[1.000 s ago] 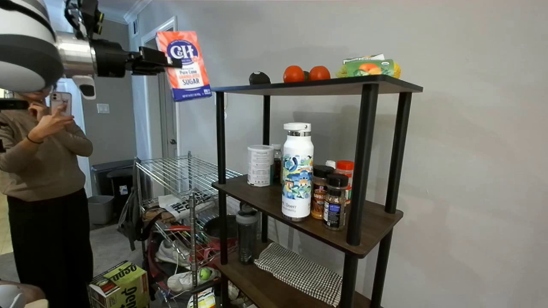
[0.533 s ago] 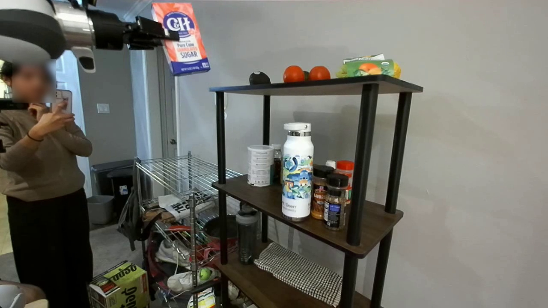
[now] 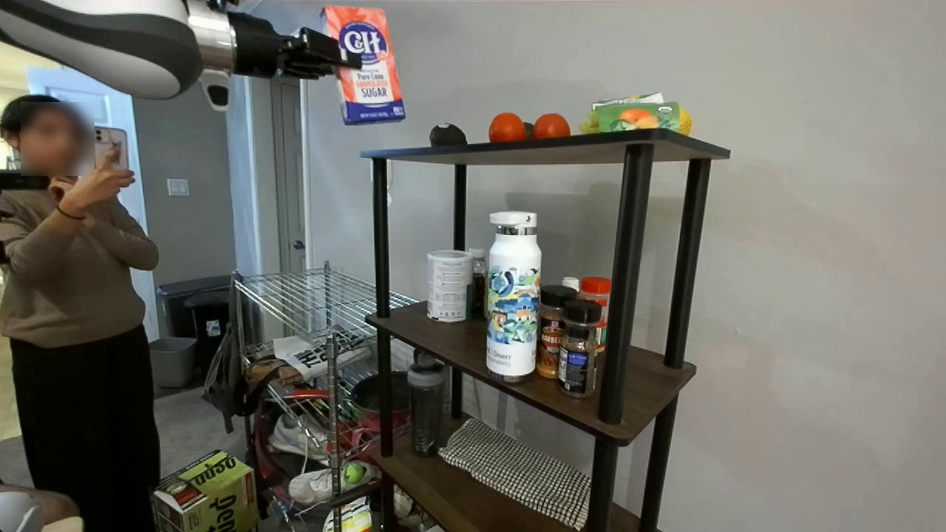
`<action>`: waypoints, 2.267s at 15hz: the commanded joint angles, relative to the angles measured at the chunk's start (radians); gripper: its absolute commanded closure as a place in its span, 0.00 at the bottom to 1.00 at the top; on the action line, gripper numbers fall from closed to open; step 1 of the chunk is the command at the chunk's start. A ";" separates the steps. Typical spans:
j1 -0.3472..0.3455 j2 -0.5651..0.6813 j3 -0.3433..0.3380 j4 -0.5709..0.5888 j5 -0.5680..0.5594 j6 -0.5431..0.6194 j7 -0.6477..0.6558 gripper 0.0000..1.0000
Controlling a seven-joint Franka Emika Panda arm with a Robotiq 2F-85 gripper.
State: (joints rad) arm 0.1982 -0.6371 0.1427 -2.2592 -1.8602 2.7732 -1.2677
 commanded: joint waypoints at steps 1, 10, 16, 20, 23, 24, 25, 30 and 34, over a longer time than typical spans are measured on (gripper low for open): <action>-0.016 0.123 -0.020 0.123 0.038 0.033 -0.046 0.82; -0.036 0.287 -0.050 0.254 0.157 0.031 -0.067 0.82; -0.042 0.344 -0.055 0.289 0.245 0.016 -0.116 0.82; -0.041 0.352 -0.052 0.294 0.280 0.006 -0.147 0.82; -0.042 0.349 -0.053 0.293 0.297 0.007 -0.161 0.25; -0.042 0.349 -0.054 0.297 0.296 0.009 -0.159 0.18; -0.043 0.348 -0.053 0.298 0.292 0.009 -0.156 0.12; -0.040 0.331 -0.039 0.271 0.264 0.003 -0.133 0.00; -0.033 0.300 -0.009 0.199 0.247 -0.026 -0.120 0.00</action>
State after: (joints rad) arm 0.1714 -0.2929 0.1091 -1.9923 -1.6045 2.7709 -1.3741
